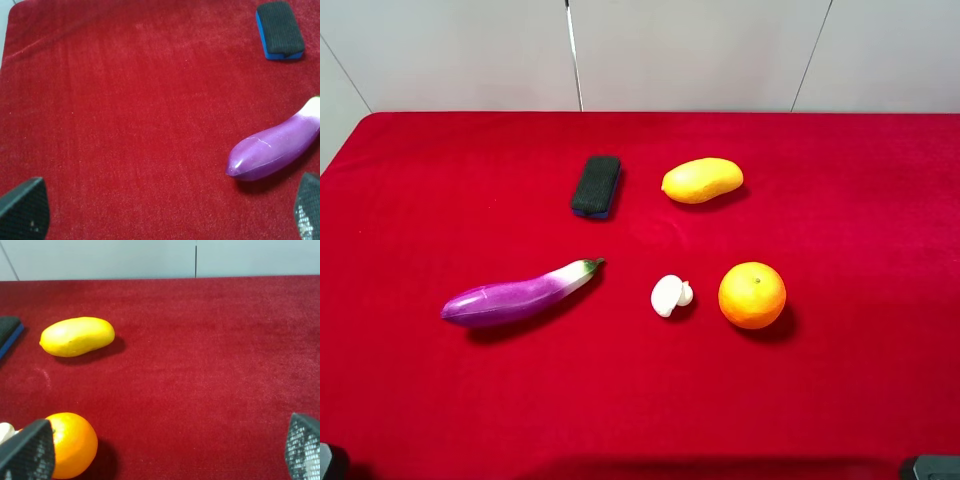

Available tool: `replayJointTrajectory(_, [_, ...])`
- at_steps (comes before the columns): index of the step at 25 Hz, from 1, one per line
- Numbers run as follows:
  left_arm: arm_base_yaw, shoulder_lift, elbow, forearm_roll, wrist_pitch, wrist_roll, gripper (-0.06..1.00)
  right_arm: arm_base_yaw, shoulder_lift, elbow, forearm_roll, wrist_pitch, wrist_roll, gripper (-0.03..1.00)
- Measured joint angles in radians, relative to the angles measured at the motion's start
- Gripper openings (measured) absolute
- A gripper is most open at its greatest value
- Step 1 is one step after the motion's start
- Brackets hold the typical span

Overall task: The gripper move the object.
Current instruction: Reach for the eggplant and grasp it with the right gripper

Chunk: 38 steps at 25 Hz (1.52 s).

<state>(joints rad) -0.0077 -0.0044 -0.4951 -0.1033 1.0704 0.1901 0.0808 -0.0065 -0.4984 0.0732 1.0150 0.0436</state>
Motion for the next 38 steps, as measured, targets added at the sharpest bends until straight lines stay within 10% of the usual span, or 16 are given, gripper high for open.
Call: replayJointTrajectory(38, [0.000, 0.000, 0.000, 0.000, 0.000, 0.000, 0.98, 0.000, 0.000, 0.000, -0.004, 0.000, 0.000, 0.69])
